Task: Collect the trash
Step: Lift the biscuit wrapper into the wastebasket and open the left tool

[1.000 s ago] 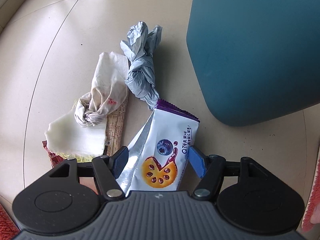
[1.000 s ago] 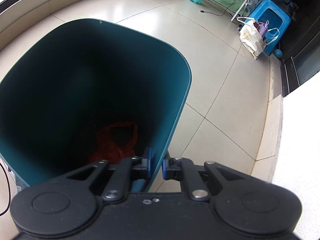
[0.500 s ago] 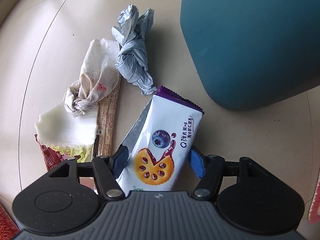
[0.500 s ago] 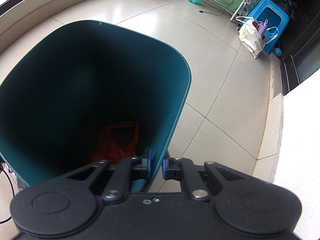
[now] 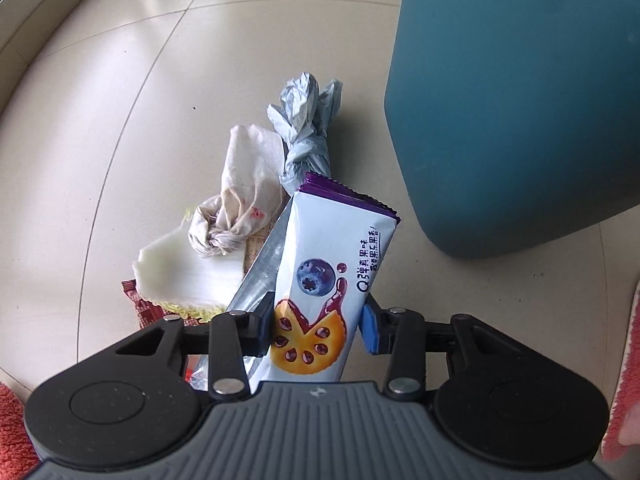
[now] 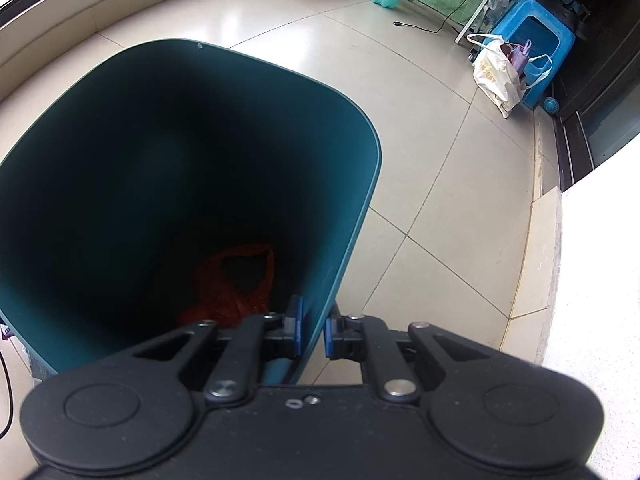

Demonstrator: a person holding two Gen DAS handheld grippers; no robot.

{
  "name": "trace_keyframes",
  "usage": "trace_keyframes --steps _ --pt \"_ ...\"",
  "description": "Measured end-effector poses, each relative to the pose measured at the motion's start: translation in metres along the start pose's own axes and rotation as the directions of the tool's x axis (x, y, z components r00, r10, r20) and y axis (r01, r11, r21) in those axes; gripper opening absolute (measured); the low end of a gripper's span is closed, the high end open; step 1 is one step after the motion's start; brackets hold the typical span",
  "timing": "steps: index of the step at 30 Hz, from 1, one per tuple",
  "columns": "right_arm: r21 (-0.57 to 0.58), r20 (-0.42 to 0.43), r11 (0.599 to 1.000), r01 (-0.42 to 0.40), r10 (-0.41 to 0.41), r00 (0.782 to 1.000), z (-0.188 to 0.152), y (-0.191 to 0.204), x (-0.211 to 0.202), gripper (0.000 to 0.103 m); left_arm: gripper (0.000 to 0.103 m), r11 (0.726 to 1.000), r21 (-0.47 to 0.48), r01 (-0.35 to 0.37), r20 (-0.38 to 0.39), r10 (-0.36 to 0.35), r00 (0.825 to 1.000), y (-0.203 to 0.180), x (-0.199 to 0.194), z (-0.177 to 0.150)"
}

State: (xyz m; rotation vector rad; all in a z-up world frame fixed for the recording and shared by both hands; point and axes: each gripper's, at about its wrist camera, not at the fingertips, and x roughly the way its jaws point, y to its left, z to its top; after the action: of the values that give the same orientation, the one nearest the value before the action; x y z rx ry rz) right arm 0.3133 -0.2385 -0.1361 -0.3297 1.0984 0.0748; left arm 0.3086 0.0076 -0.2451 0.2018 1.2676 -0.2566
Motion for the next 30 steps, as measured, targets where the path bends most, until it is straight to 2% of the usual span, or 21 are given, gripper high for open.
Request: trace_keyframes --steps 7,19,25,30 --pt "0.012 0.012 1.0 0.011 -0.011 1.0 -0.002 0.002 -0.001 0.01 0.04 0.999 -0.022 0.045 0.099 -0.043 0.994 0.009 -0.088 0.012" --pt "0.029 0.049 1.0 -0.008 0.007 0.999 -0.01 -0.005 -0.005 0.009 0.041 0.999 0.038 0.002 0.192 -0.009 0.981 -0.013 -0.196 0.037" --pt "0.037 0.056 0.999 -0.017 0.015 0.998 -0.011 -0.01 -0.006 0.009 0.041 0.996 0.088 -0.007 0.277 -0.018 0.961 -0.035 -0.247 0.073" --pt "0.042 0.062 0.999 -0.023 0.02 0.998 -0.012 -0.011 -0.006 0.009 0.041 0.992 0.128 0.009 0.341 -0.053 0.939 -0.06 -0.265 0.1"
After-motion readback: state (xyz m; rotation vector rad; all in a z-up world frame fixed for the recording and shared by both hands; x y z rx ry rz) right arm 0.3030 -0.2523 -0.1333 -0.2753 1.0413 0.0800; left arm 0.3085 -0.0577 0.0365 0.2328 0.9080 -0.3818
